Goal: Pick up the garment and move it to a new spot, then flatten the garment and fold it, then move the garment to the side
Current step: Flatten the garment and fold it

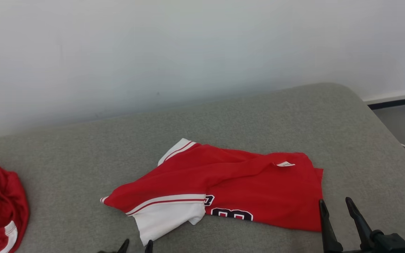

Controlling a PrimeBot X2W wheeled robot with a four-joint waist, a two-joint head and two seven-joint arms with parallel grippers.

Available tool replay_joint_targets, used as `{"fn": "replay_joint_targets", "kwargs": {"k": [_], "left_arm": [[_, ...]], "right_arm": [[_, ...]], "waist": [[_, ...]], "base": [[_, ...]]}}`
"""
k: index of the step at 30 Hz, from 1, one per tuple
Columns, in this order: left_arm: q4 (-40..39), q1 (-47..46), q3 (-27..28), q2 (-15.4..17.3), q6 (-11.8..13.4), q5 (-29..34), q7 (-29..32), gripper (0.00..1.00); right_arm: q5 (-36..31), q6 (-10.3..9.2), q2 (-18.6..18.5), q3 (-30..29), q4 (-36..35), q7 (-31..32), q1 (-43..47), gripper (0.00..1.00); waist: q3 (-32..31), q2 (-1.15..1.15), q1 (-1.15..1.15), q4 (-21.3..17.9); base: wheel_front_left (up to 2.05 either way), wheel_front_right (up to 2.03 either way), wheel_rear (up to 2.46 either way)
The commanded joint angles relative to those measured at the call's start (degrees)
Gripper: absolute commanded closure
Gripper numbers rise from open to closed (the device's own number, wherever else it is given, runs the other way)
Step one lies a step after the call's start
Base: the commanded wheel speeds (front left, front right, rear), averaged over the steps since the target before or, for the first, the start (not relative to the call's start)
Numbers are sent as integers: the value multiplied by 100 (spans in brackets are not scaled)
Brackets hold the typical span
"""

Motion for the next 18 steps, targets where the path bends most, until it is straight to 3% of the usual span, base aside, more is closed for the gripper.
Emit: {"fn": "replay_joint_targets", "kwargs": {"k": [1, 12, 13, 14, 15, 18], "left_arm": [[173, -153, -16, 1, -57, -38, -19, 0], [1047, -615, -142, 0, -338, -563, -8, 0], [1054, -670, -180, 0, -385, -614, -8, 47], [1063, -701, -210, 0, -423, -666, -8, 67], [1076, -728, -255, 0, -478, -660, -8, 98], [1032, -754, -342, 5, -597, -786, -13, 100]], "right_arm": [[23, 2, -49, 14, -10, -4, -83, 0], [52, 2, -117, 5, -47, -4, -165, 0], [53, 2, -117, 1, -58, -4, -174, 0], [48, 2, -116, -6, -67, -4, -179, 0], [44, 2, -119, -9, -72, -4, -184, 0], [39, 2, -117, -20, -88, -4, -174, 0]], "waist": [[149, 0, 0, -163], [280, 0, 0, -344], [286, 0, 0, -343], [290, 0, 0, -339], [290, 0, 0, -333], [273, 0, 0, -295]], "base": [[0, 0, 0], [0, 0, 0], [0, 0, 0], [0, 0, 0], [0, 0, 0], [0, 0, 0]]}}
